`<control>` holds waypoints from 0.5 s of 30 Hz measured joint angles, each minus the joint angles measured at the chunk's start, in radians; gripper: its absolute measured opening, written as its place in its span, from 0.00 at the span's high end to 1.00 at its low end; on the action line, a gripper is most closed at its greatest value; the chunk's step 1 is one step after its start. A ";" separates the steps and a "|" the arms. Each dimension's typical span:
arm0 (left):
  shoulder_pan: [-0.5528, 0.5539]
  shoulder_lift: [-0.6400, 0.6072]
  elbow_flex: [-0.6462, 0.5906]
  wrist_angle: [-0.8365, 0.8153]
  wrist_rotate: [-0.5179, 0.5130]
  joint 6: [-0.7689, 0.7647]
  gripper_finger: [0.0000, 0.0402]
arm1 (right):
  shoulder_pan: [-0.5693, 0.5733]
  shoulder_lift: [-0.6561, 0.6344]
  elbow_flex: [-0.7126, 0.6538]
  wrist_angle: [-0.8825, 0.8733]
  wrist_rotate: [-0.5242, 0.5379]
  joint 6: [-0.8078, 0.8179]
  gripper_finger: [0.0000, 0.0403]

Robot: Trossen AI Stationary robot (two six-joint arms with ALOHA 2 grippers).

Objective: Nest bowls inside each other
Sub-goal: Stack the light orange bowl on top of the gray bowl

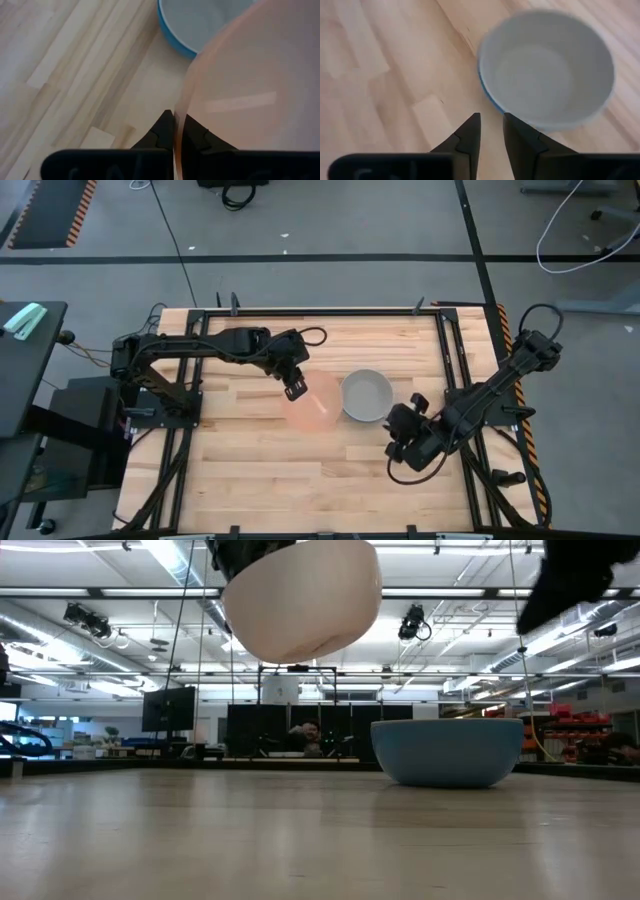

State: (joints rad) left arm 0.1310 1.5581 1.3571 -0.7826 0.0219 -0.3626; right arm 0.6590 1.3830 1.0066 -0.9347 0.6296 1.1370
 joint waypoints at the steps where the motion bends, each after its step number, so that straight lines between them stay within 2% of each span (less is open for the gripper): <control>1: 0.000 0.000 0.000 0.000 0.000 0.000 0.97 | 0.004 0.000 -0.029 0.002 0.001 0.027 0.80; 6: 0.000 0.000 0.000 0.000 0.000 -0.001 0.97 | 0.009 0.000 -0.166 0.086 0.009 0.102 0.89; 10: 0.000 0.000 0.000 0.000 0.000 -0.006 0.97 | 0.009 0.000 -0.224 0.111 0.021 0.125 0.98; 15: -0.001 0.000 0.000 0.000 0.000 -0.019 0.97 | 0.009 0.000 -0.263 0.111 0.020 0.160 0.98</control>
State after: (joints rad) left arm 0.1305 1.5581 1.3571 -0.7830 0.0223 -0.3817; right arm 0.6685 1.3830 0.7436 -0.8237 0.6499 1.2965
